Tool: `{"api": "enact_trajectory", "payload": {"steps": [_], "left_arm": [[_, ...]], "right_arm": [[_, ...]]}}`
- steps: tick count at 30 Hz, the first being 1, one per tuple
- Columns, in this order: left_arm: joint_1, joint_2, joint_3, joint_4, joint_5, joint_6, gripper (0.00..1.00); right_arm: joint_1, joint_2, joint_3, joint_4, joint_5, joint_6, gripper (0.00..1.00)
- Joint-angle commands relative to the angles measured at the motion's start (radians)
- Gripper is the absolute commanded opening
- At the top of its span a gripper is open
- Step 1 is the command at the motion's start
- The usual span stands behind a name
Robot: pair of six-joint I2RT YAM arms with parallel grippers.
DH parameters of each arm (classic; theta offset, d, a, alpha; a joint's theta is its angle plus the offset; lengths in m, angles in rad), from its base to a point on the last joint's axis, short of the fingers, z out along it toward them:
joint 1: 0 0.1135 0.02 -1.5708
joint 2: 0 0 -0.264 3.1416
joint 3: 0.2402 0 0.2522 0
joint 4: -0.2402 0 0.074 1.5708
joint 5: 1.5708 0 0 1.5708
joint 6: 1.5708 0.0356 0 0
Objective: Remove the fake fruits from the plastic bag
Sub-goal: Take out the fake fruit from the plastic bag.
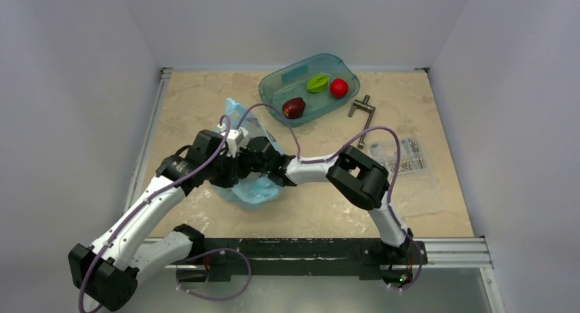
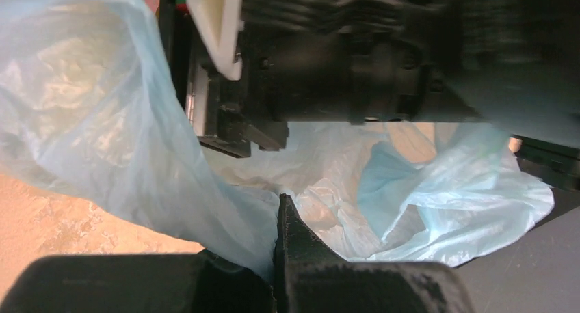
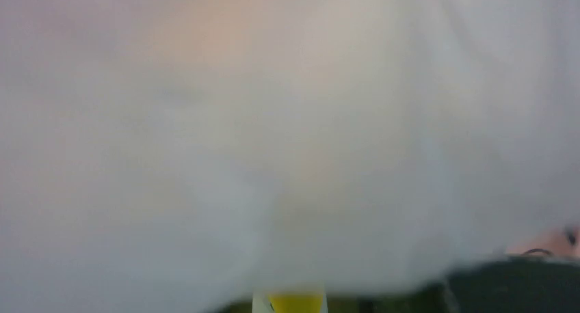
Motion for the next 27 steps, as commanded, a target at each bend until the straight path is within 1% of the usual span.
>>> {"api": "enact_trajectory", "payload": {"steps": [1,3,5,10,13,20,27], "left_arm": [[-0.002,0.005,0.022,-0.003,-0.056,-0.010,0.00],[-0.002,0.004,0.025,-0.012,-0.086,-0.018,0.00],[-0.003,0.002,0.026,-0.022,-0.121,-0.027,0.00],[-0.002,-0.004,0.027,-0.060,-0.301,-0.075,0.00],[0.013,0.000,0.032,-0.077,-0.365,-0.100,0.00],[0.042,0.054,0.047,-0.088,-0.352,-0.101,0.00],[0.043,0.041,0.042,-0.070,-0.309,-0.080,0.00]], "right_arm": [[-0.005,-0.135,-0.008,-0.013,0.046,0.006,0.16],[-0.018,-0.179,-0.023,-0.019,0.051,0.022,0.07],[-0.029,-0.220,-0.037,-0.030,0.057,0.036,0.00],[-0.049,-0.322,-0.060,-0.062,0.045,0.056,0.00],[-0.054,-0.375,-0.083,-0.075,0.044,0.056,0.00],[-0.066,-0.478,-0.126,-0.136,-0.021,0.045,0.00],[-0.067,-0.531,-0.220,-0.173,-0.171,0.016,0.00]]}}
